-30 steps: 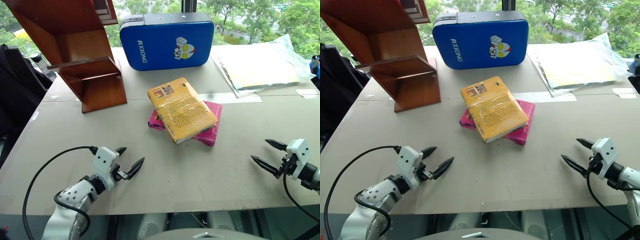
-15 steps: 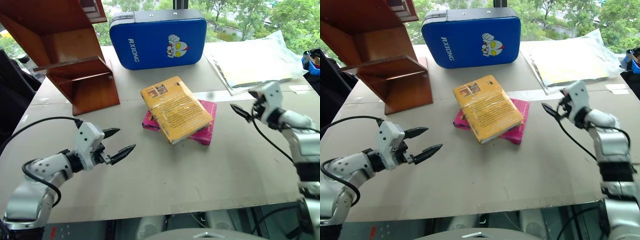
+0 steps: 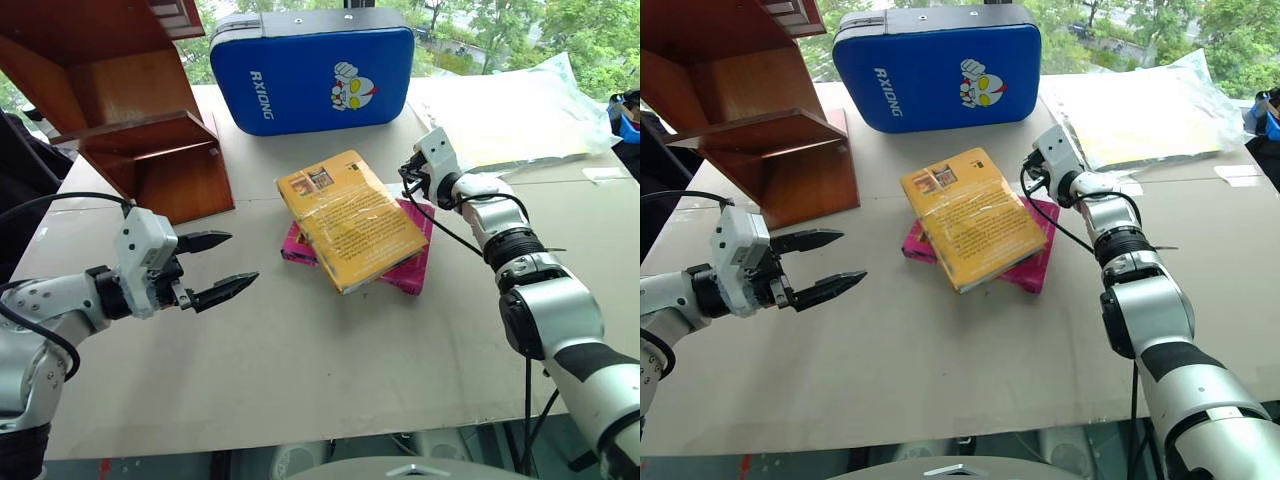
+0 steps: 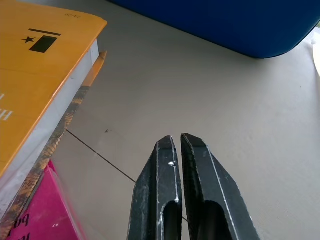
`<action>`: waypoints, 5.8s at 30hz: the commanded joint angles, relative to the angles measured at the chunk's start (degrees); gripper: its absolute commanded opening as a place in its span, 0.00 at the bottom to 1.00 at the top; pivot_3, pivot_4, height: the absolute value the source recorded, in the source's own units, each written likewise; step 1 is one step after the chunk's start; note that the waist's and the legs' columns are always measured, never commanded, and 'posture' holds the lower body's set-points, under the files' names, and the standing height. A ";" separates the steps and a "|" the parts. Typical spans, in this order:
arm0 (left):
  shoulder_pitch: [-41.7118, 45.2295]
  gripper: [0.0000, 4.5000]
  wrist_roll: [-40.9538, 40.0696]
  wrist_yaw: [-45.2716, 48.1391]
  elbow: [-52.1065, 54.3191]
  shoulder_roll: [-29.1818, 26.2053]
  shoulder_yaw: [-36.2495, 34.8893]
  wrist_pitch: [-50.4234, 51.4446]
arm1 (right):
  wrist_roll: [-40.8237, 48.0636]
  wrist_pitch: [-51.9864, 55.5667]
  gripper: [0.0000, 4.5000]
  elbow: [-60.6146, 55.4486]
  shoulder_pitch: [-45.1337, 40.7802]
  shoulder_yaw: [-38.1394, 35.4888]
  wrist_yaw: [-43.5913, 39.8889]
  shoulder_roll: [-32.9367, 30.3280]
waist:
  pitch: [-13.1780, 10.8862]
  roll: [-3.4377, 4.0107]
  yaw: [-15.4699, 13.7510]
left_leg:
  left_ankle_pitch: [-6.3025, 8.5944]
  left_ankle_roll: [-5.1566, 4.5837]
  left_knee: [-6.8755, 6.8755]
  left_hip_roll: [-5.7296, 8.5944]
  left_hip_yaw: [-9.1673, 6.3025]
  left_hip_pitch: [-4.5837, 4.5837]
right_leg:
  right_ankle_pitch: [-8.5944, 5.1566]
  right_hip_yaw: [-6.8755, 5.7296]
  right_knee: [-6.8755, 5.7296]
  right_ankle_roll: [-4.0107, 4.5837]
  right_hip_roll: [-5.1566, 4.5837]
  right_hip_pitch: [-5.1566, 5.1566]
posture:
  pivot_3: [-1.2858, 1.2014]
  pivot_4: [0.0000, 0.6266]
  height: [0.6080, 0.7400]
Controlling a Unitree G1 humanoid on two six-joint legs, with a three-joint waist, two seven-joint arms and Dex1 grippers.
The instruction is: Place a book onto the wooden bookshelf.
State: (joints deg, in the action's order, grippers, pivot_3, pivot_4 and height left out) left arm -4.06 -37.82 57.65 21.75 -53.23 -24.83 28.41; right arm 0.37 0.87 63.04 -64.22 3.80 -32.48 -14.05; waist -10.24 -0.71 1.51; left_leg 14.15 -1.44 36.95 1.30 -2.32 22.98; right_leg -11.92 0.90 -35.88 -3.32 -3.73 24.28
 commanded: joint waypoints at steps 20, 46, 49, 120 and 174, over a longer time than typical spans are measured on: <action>-6.45 1.00 -2.57 2.68 0.35 1.65 -5.05 0.55 | 1.03 10.86 0.01 -24.52 7.82 4.82 -14.21 8.19 | -0.01 0.02 1.07 | 0.02 -0.04 0.15 -0.06 0.05 -0.15 | 0.06 0.17 -0.93 0.13 0.08 0.33 | 0.52 0.24 1.00; -3.94 1.00 -36.85 -37.38 -5.45 33.98 4.49 27.53 | 32.82 41.47 0.99 -92.79 44.70 -15.27 -28.48 -28.90 | 0.06 -0.04 -0.23 | 0.01 -0.08 0.51 -0.20 -0.02 -0.60 | -0.06 0.10 -0.91 0.30 0.21 -0.28 | 0.52 0.24 1.00; 1.20 1.00 -39.44 -41.89 -9.85 36.61 4.70 28.32 | 36.84 42.23 0.99 -97.51 51.27 -21.76 -26.37 -30.31 | 0.15 -0.24 -1.55 | 0.01 -0.09 0.59 -0.14 -0.08 -0.84 | -0.23 -0.04 -0.81 0.11 0.14 -0.72 | 0.52 0.24 1.00; 45.27 0.06 61.63 -7.78 -25.63 -27.75 28.68 -20.42 | 48.57 34.15 1.00 -77.06 26.23 -17.29 -11.33 -18.57 | -0.32 -0.46 -0.56 | 0.08 -0.19 0.50 -0.36 0.45 0.01 | 0.05 0.10 -0.87 0.07 0.52 0.17 | 0.52 0.24 1.00; 60.55 0.99 41.25 -50.38 -60.84 48.70 19.06 -38.22 | 35.70 16.81 1.00 -80.65 50.47 -19.56 -9.55 -18.32 | -0.24 -0.56 -2.29 | 0.08 -0.19 1.46 -0.26 0.34 -0.28 | 0.28 0.16 -0.93 0.04 0.63 -0.50 | 0.52 0.24 1.00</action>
State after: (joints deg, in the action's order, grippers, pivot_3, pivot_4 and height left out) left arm 53.27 2.16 10.56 -34.19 -4.63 -6.26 -5.13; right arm 33.23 16.66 -14.07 -12.35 -13.50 -43.30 -32.28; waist -10.48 -1.26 -0.78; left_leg 14.23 -1.63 38.41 1.05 -1.98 22.72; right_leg -11.63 1.07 -36.80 -3.29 -3.11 23.78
